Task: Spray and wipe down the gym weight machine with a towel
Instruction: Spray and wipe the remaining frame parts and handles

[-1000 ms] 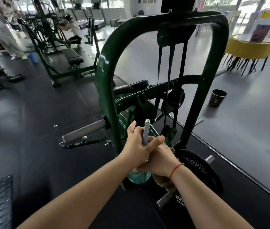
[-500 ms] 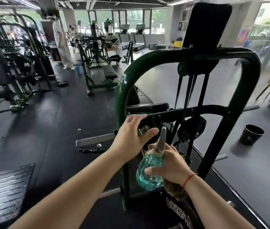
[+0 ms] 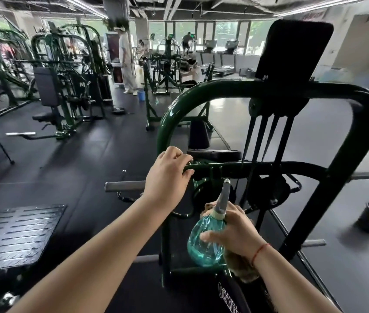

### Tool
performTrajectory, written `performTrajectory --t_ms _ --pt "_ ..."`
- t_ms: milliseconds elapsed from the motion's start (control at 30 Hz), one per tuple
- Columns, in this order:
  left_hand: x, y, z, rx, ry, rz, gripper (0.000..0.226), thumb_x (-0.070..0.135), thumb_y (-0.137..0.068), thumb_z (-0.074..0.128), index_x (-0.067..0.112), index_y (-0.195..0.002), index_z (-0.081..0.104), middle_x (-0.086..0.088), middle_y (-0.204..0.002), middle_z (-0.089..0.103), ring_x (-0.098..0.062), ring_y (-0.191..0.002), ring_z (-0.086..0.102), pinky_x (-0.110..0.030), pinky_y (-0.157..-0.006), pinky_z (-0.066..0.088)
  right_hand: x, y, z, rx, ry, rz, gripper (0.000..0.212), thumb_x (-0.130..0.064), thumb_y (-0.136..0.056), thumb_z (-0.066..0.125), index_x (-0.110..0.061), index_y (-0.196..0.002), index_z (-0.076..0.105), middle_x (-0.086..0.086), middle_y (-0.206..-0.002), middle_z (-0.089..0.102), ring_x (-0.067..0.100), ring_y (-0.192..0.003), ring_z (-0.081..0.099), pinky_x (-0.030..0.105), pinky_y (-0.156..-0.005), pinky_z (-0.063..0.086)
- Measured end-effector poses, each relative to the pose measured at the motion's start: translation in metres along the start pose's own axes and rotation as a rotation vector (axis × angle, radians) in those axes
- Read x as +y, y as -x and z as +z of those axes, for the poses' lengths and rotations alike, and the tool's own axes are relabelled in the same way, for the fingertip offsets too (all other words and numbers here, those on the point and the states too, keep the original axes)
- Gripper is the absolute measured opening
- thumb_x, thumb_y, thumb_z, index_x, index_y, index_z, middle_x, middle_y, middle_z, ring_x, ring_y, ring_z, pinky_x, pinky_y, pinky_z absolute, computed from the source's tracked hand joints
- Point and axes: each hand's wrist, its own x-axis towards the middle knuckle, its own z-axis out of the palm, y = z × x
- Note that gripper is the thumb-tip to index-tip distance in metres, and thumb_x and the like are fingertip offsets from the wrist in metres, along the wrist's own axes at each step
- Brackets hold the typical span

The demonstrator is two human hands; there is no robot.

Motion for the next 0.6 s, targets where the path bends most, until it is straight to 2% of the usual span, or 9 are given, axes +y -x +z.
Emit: performTrajectory --t_ms 200,333,433,533,600 --pt "0.01 0.01 -0.002 -0.131 -0.103 -0.131 0.033 0.025 -0.096 0.069 0.014 -0.127 0.068 0.001 -0.115 0.054 -0.021 -0.114 0.052 -0.029 -0.077 0.04 0.011 0.004 -0.006 0.013 -0.024 -0.01 0.064 -0.079 -0.057 0.065 -0.041 -0.109 0.069 -0.028 -0.128 0.046 0.01 -0.123 0.038 0.031 -0.096 0.034" --pt "0.014 0.014 -0.004 -0.167 -0.124 -0.16 0.033 0.025 -0.097 0.067 0.015 -0.129 0.067 0.002 -0.117 0.053 -0.02 -0.117 0.05 -0.027 -0.079 0.038 0.013 0.008 -0.007 0.01 -0.009 -0.016 0.054 -0.07 -0.066 0.072 -0.04 -0.111 0.069 -0.024 -0.129 0.046 0.011 -0.123 0.038 0.031 -0.096 0.035" --pt "0.015 0.015 -0.004 -0.168 -0.121 -0.16 0.029 0.015 -0.098 0.064 0.013 -0.126 0.068 0.0 -0.116 0.055 -0.022 -0.111 0.053 -0.031 -0.08 0.045 0.014 0.011 -0.007 0.009 0.005 -0.016 0.053 -0.069 -0.068 0.073 -0.04 -0.111 0.069 -0.025 -0.13 0.045 0.01 -0.123 0.038 0.03 -0.095 0.034" --pt "0.013 0.015 -0.003 -0.157 -0.123 -0.165 0.029 0.0 -0.096 0.058 0.012 -0.118 0.073 -0.004 -0.107 0.06 -0.025 -0.096 0.059 -0.034 -0.074 0.046 0.013 0.014 -0.007 0.013 0.018 -0.017 0.054 -0.069 -0.069 0.073 -0.038 -0.114 0.069 -0.024 -0.132 0.045 0.01 -0.122 0.038 0.028 -0.094 0.032" --pt "0.012 0.017 -0.004 -0.16 -0.119 -0.161 0.028 0.0 -0.096 0.058 0.012 -0.116 0.074 -0.004 -0.105 0.062 -0.026 -0.093 0.061 -0.034 -0.074 0.047 0.013 0.016 -0.006 0.014 0.019 -0.016 0.053 -0.067 -0.069 0.074 -0.037 -0.113 0.069 -0.024 -0.131 0.045 0.01 -0.121 0.038 0.027 -0.093 0.032"
